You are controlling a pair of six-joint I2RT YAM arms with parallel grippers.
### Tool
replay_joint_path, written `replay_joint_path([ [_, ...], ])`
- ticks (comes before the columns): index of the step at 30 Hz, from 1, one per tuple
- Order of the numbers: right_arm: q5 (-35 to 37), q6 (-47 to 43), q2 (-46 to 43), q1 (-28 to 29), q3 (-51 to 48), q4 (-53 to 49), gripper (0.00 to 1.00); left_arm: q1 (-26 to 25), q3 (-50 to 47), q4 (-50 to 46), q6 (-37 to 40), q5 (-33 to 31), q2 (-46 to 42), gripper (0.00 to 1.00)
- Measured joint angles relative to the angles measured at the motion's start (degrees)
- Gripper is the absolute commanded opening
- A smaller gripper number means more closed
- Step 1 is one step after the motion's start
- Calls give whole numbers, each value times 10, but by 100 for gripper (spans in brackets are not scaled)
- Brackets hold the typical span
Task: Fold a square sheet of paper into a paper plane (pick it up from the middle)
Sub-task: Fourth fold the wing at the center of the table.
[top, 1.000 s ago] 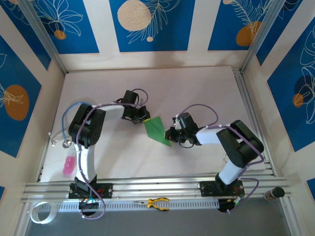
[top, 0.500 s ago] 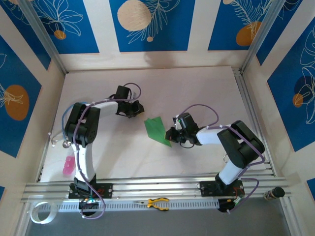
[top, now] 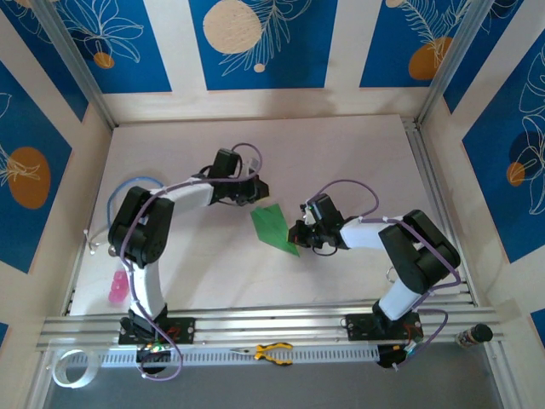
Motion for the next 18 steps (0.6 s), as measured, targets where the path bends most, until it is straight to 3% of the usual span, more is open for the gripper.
replay_joint_path([
  [8, 8, -1, -10, 0, -1, -18, 0, 2, -73, 47, -15, -7, 35, 10],
  [18, 11, -1, -13, 0, -3, -20, 0, 14, -63, 29, -18, -29, 38, 9],
])
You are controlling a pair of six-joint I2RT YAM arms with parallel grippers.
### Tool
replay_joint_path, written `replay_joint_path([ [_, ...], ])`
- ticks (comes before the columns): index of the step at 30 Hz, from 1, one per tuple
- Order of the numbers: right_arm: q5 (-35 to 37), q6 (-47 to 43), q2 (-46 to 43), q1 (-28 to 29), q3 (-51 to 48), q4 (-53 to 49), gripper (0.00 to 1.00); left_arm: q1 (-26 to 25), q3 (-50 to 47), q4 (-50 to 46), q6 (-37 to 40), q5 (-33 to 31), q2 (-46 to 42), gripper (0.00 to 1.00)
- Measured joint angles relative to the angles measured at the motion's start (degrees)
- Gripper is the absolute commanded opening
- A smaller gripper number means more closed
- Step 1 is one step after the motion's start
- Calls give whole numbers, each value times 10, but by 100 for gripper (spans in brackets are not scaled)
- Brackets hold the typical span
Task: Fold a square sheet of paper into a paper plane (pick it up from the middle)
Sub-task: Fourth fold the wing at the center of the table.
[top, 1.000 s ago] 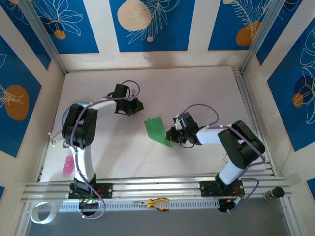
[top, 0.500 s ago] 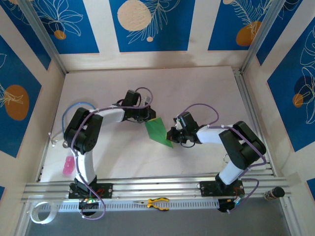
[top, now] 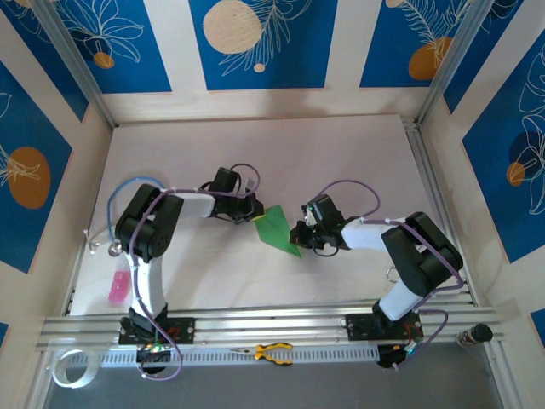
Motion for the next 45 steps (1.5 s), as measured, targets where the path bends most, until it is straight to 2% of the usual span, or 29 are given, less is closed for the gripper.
replay_joint_path([
  [6, 2, 0, -2, 0, -2, -2, 0, 23, 56, -89, 10, -53, 7, 10],
  [10, 7, -1, -9, 0, -2, -13, 0, 27, 65, -110, 18, -69, 7, 12],
  [19, 6, -3, -9, -1, -1, -18, 0, -4, 43, -127, 12, -120, -75, 13],
  [27, 6, -2, -9, -1, 0, -18, 0, -71, 16, -68, -27, -105, -79, 13],
  [37, 6, 2, -10, 2, -2, -13, 0, -98, 55, -76, -25, -107, -44, 12],
  [45, 11, 2, -20, 5, -12, -12, 0, -100, 55, -77, -23, -103, -39, 13],
])
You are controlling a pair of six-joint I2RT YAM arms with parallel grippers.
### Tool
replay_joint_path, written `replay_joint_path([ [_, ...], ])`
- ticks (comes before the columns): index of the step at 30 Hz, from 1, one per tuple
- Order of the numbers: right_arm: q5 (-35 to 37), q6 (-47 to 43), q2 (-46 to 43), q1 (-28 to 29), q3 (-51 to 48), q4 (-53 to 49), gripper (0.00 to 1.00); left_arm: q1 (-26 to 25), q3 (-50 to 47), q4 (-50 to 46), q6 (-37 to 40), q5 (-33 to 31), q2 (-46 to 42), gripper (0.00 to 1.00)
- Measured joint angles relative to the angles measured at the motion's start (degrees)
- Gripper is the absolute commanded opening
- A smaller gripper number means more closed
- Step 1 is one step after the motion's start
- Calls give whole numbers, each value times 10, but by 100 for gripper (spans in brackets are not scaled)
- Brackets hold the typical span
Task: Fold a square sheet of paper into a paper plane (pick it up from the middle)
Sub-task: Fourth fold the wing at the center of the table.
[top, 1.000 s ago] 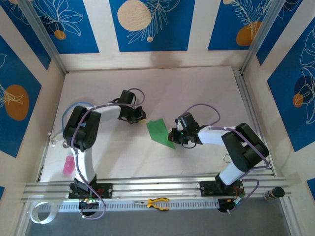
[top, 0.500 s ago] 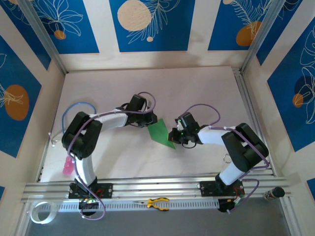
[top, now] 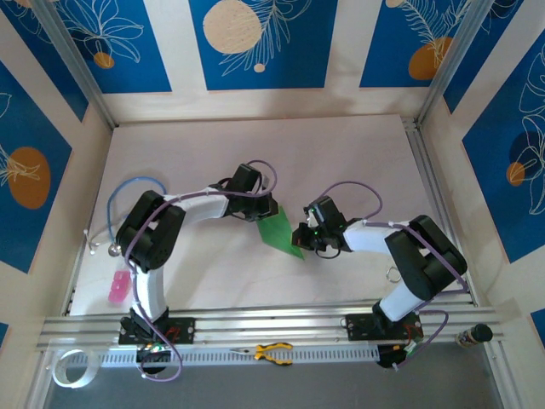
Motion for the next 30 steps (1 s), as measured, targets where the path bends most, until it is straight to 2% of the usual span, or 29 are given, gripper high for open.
replay_joint_path([
  [14, 6, 7, -3, 0, -2, 1, 0, -7, 0, 15, 12, 30, 0, 13],
  [30, 8, 7, -15, 0, -12, -1, 0, -17, -60, 38, 12, 14, 10, 11],
])
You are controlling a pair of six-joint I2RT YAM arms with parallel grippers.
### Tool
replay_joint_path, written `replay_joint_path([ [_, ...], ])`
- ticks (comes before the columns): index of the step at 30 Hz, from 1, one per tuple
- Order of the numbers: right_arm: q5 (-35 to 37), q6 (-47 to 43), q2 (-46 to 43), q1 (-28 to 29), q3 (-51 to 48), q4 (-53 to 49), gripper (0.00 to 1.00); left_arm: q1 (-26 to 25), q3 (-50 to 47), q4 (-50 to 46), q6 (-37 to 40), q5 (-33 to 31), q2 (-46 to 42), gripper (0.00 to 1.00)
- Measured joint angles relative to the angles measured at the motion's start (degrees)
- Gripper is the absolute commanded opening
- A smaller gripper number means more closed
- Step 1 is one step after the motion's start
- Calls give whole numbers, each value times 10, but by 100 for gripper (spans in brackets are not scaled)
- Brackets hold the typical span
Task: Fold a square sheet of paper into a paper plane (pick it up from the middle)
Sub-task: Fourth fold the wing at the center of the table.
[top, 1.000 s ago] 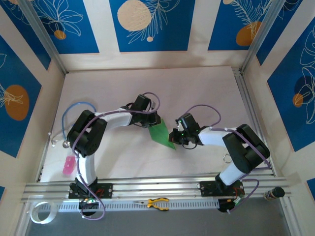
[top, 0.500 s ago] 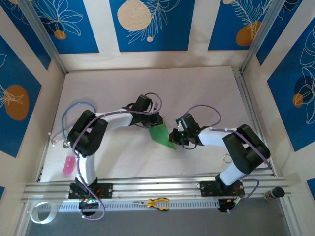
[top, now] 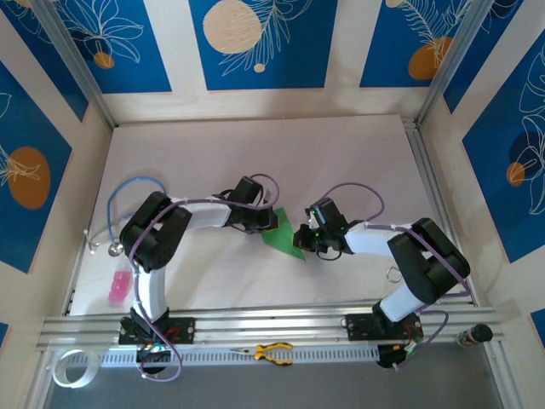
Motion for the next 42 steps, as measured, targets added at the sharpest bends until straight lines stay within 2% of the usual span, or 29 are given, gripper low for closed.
replay_joint_path([
  [6, 0, -13, -24, 0, 1, -34, 0, -1, 0, 3, 0, -2, 1, 11],
  [12, -40, -22, -32, 0, 17, -37, 0, -1, 3, -2, 1, -2, 2, 11],
  [18, -76, -12, 27, 6, 53, -8, 0, -1, 10, -9, 1, -2, 5, 11],
  [29, -79, -3, 97, 7, 94, 11, 0, -1, 12, -8, 1, -2, 7, 11],
  [35, -80, -2, 98, 7, 72, 42, 0, -1, 12, -8, 1, -2, 7, 10],
  [42, -87, -2, 51, 4, 9, 73, 0, -1, 12, -7, 1, 7, 9, 10],
])
